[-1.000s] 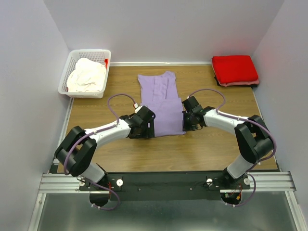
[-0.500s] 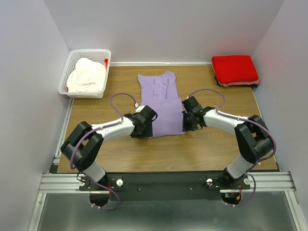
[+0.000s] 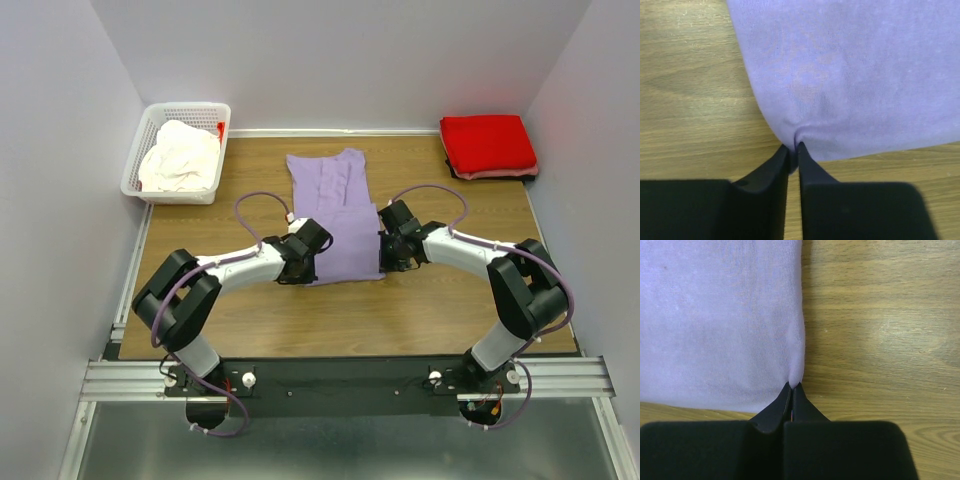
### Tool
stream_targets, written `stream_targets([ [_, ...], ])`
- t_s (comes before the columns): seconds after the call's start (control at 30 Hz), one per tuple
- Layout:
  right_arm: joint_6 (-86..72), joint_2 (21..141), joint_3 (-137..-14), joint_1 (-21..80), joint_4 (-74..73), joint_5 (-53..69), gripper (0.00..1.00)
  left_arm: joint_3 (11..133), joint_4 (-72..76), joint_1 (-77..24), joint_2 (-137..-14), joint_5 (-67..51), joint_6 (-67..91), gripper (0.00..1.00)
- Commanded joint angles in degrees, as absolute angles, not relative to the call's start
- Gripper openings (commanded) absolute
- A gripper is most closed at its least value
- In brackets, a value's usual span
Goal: Fold and stack the t-shirts
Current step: Fold the tshirt
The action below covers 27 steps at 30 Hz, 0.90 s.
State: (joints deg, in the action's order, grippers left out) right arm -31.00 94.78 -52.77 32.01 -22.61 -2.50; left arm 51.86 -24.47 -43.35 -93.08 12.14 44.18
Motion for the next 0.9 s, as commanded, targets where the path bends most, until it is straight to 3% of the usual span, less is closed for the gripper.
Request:
stream_targets([
  [0.0,-30.5,97.74,-49.4,33.05,-28.12,-3.43,0.0,50.18,-27.51,-44.21,-97.03,12.92,44.56,0.09],
  [0.07,-30.32,97.56,-49.04,33.05,-28.12,-3.17,0.0,50.1,-27.95,-44.64,-97.03,13.36,44.74,0.0],
  [0.4,-31.46,92.9,-43.77,33.13,-34.26,2.99,0.0,48.69,-36.64,-50.45,-90.54,9.85,46.4,0.0],
  [0.77,-33.39,72.11,-41.22,34.63,-56.59,15.2,0.0,44.65,-53.16,-66.26,-68.31,-3.67,59.31,0.0],
  [0.87,-34.63,68.39,-43.32,34.72,-60.55,15.47,0.01,44.73,-53.96,-65.66,-62.68,-5.36,61.17,0.0],
])
